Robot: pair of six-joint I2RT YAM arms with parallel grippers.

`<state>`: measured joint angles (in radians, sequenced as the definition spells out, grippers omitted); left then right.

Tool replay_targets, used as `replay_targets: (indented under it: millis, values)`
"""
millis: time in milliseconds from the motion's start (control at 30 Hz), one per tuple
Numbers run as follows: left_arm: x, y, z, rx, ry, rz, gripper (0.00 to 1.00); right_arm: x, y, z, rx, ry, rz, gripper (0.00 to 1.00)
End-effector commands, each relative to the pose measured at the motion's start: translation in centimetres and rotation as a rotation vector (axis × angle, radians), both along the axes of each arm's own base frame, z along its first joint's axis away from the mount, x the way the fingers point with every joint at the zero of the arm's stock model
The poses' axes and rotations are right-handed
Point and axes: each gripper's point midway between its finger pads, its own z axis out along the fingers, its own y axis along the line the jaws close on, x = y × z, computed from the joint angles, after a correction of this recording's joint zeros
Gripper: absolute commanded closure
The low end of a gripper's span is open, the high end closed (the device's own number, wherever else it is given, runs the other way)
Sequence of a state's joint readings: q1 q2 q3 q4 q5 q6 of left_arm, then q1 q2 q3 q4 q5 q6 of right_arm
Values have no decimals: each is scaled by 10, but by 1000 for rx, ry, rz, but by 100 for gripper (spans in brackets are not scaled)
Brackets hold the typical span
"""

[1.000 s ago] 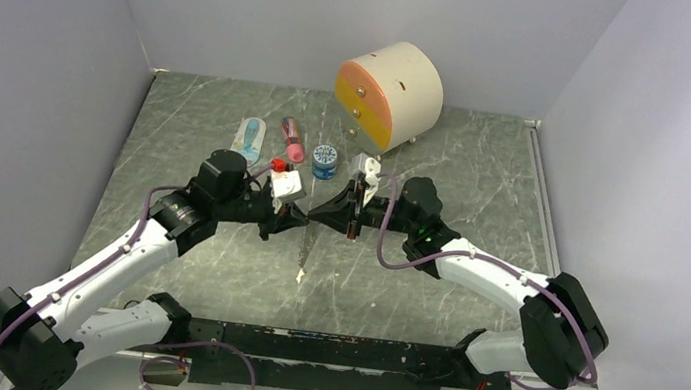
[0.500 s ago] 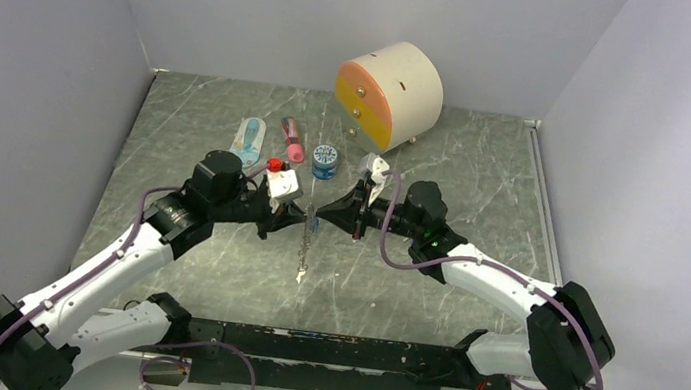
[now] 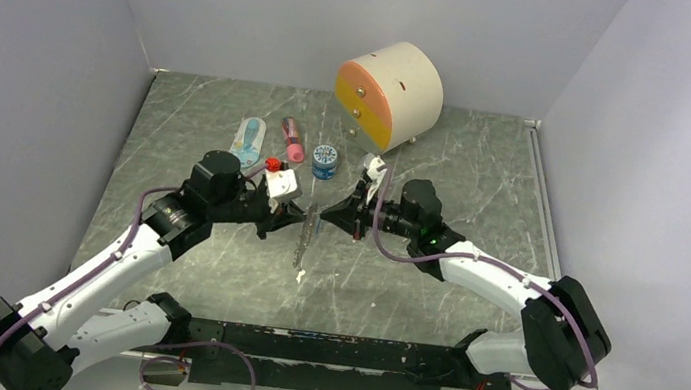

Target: Remove the keys from the keyring

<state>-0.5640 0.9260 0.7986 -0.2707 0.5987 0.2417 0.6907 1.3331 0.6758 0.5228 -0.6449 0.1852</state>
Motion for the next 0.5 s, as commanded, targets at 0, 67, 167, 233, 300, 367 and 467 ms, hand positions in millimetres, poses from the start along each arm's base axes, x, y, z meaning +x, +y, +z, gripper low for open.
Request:
replay_targets:
  millis: [0,67,167,233,300,367,467]
  values:
    - [8,2,19,-25,-48,40,97,24,-15,1,-37,-13,-160,100]
    - [10,4,19,-20,-50,58,97,34,-35,-11,-61,20,-263,100]
    - [13,6,20,-21,-52,81,97,49,-73,-28,-106,61,-443,100]
    - [15,7,20,-17,-50,93,97,56,-99,-47,-168,98,-555,100]
    - [15,7,20,-14,-49,99,97,59,-126,-62,-212,138,-660,100]
    - [16,8,21,-15,-50,103,98,62,-152,-77,-237,175,-761,100]
    - [16,8,22,-19,-51,108,97,66,-182,-92,-235,239,-859,100]
